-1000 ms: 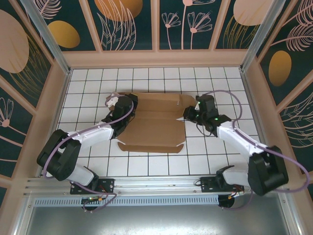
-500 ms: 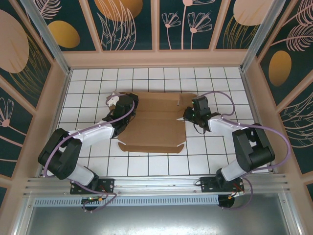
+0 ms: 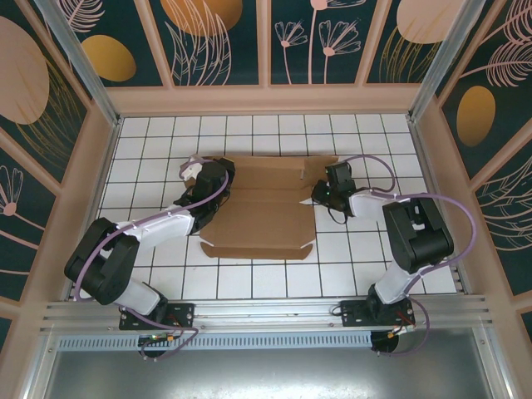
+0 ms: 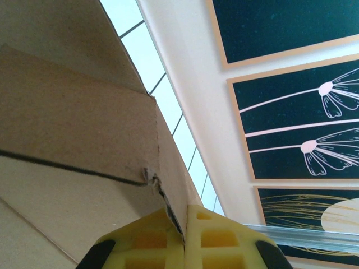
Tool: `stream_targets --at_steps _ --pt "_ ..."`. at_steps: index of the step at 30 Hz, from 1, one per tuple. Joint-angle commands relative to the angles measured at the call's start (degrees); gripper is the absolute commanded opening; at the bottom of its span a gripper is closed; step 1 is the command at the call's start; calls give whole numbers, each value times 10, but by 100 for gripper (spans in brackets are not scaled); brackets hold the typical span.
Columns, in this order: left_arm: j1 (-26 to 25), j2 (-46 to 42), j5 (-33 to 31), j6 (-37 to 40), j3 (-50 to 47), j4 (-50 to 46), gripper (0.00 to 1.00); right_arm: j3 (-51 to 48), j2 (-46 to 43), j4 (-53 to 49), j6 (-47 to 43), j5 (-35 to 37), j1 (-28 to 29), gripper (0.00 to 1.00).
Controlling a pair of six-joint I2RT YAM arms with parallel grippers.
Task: Fold the paper box
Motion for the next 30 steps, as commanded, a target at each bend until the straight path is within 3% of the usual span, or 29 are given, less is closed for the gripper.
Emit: stream_targets --at_steps 1,10,13,17,20,23,26,30 --pt "-3 13 8 7 -9 -41 0 9 -15 49 1 -55 21 21" --pt "-3 7 9 5 -9 -47 0 57 52 33 -40 -77 66 25" --pt "-3 -1 -7 7 -12 -56 0 29 -16 46 -71 -92 68 27" --pt "2 -7 -17 14 -9 -75 0 -22 -181 38 -120 -86 67 28" --pt "10 -2 -6 12 1 -90 0 -41 -282 21 -133 -58 38 26" --pt "19 10 13 8 13 -93 0 -44 -321 13 -141 23 3 31" --pt "28 24 28 5 32 -102 0 -22 -306 -13 -141 133 -37 35" --pt "38 37 42 4 57 -114 0 -5 -231 -4 -125 97 -130 35"
